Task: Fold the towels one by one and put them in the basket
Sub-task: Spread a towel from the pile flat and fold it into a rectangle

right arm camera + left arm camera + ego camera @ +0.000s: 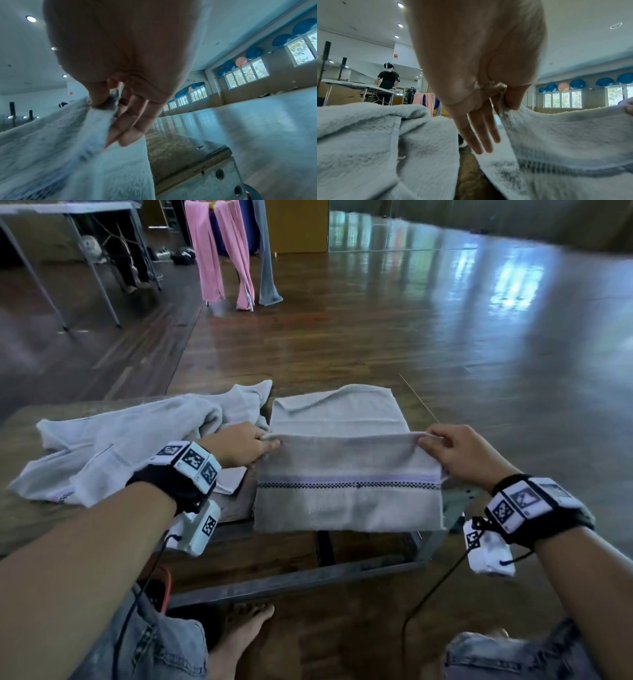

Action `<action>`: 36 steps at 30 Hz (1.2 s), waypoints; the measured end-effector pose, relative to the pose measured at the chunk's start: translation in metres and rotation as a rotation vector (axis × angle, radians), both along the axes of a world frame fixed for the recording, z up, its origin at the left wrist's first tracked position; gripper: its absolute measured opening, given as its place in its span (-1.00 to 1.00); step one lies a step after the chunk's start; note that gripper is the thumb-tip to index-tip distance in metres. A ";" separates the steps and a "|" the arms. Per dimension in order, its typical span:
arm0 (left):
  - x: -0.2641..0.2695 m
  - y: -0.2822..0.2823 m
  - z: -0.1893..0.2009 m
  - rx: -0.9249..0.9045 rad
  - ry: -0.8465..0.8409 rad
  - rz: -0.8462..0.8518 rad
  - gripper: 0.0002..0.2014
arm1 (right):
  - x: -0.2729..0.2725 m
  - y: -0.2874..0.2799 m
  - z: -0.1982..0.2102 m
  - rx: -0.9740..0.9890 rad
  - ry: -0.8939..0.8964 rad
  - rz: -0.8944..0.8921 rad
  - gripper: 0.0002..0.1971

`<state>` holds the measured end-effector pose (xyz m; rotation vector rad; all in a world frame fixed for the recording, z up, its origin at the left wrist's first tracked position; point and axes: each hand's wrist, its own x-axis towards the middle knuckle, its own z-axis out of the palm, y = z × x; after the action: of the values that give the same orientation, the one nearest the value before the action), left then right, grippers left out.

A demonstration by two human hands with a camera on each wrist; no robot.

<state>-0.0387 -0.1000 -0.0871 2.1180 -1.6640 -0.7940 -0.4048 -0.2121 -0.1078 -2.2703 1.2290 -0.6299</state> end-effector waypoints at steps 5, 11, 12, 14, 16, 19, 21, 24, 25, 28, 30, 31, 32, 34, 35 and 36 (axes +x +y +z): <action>-0.005 -0.004 -0.016 -0.027 -0.223 -0.084 -0.55 | 0.020 0.005 -0.016 0.030 0.109 0.018 -0.71; -0.012 -0.006 -0.007 0.214 -0.223 -0.174 -0.62 | 0.032 0.002 -0.011 0.095 0.398 0.145 -0.73; -0.012 -0.008 -0.003 0.250 -0.212 -0.163 -0.59 | 0.032 0.000 -0.004 0.106 0.452 0.155 -0.69; -0.009 -0.010 0.004 0.289 -0.174 -0.128 -0.58 | 0.030 -0.009 0.008 0.162 0.490 0.198 -0.67; -0.005 -0.013 0.012 0.256 -0.113 -0.115 -0.58 | 0.026 -0.016 0.018 0.178 0.405 0.190 -0.68; 0.002 -0.021 0.019 0.029 -0.140 -0.063 -0.61 | 0.023 -0.033 0.020 0.014 0.253 0.038 -0.63; 0.003 -0.027 0.015 -0.132 -0.116 -0.002 -0.61 | 0.027 -0.044 0.017 -0.095 0.176 -0.065 -0.64; -0.004 -0.035 0.000 -0.143 -0.081 -0.025 -0.62 | 0.037 -0.056 0.002 -0.082 0.159 -0.085 -0.70; -0.006 -0.037 -0.007 -0.089 -0.104 -0.052 -0.63 | 0.040 -0.057 -0.006 -0.054 0.197 -0.054 -0.72; -0.009 -0.045 -0.017 0.070 -0.207 -0.127 -0.68 | 0.043 -0.060 -0.025 -0.004 0.358 0.024 -0.76; -0.009 -0.055 -0.010 0.159 -0.249 -0.136 -0.69 | 0.042 -0.069 -0.025 0.049 0.416 0.046 -0.76; -0.009 -0.061 -0.006 0.198 -0.265 -0.116 -0.69 | 0.041 -0.075 -0.020 0.101 0.439 0.072 -0.77; -0.010 -0.067 -0.003 0.228 -0.267 -0.072 -0.69 | 0.041 -0.079 -0.013 0.153 0.469 0.107 -0.78; -0.012 -0.075 -0.001 0.255 -0.246 -0.006 -0.69 | 0.041 -0.087 -0.002 0.239 0.490 0.163 -0.77; -0.012 -0.077 -0.001 0.245 -0.244 -0.006 -0.68 | 0.042 -0.089 0.001 0.265 0.460 0.165 -0.76; -0.012 -0.078 -0.003 0.223 -0.242 -0.016 -0.65 | 0.042 -0.092 0.001 0.267 0.414 0.142 -0.74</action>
<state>-0.0511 -0.1784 -0.0903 2.4399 -1.7856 -0.7868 -0.3630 -0.3041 -0.1065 -2.2937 1.2299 0.0636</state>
